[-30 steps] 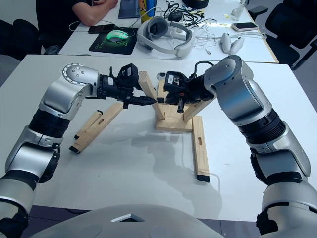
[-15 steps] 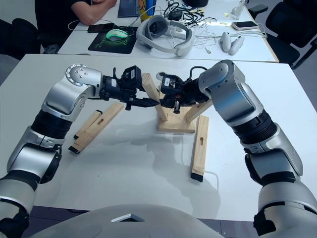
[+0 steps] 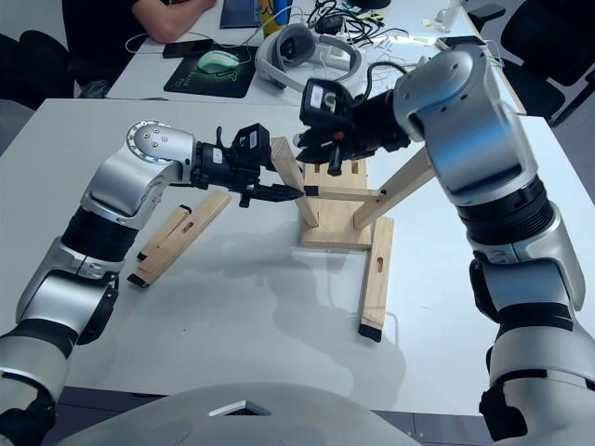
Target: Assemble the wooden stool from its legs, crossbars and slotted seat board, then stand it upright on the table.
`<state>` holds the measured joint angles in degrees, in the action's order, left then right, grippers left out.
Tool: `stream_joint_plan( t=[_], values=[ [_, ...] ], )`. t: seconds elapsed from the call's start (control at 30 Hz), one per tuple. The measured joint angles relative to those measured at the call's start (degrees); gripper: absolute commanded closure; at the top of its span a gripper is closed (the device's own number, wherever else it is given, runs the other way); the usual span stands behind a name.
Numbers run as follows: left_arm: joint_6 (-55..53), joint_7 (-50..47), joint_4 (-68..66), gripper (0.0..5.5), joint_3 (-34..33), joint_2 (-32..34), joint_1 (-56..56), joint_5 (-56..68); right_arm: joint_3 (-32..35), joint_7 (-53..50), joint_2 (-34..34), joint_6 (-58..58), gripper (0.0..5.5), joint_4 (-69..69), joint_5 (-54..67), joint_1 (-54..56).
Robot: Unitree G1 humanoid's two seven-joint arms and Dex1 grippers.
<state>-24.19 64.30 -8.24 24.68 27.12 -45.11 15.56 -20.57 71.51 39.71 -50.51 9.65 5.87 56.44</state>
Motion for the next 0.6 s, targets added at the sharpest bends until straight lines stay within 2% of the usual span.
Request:
stream_joint_plan(
  t=[0.07,0.2,0.3,0.37,0.5,0.6],
  values=[
    [0.09,-0.12,0.67,3.47,0.31,-0.41,0.29,0.00,2.88,0.08,-0.04,-0.07,4.55,-0.85,2.46,1.31],
    [0.08,-0.72,2.37,3.47,0.23,-0.10,1.13,0.06,16.68,-3.76,-0.56,-1.31,4.55,-5.91,8.99,5.58],
    [0.04,-0.86,3.23,3.47,0.19,0.44,1.76,0.07,29.60,-12.44,-1.06,-0.87,5.01,-15.19,12.09,7.04],
    [-0.08,-0.83,4.11,3.47,0.23,0.98,1.99,0.08,36.17,-17.22,0.09,1.28,5.35,-19.59,12.59,3.16],
    [-0.35,-0.15,5.13,3.47,0.06,2.84,2.17,0.28,39.32,-24.22,1.22,9.43,5.50,-23.98,8.41,-15.53],
    [-0.35,0.43,5.21,3.47,0.01,3.92,2.15,0.35,37.23,-27.37,-0.26,15.14,5.50,-26.04,5.65,-24.08]
  ],
)
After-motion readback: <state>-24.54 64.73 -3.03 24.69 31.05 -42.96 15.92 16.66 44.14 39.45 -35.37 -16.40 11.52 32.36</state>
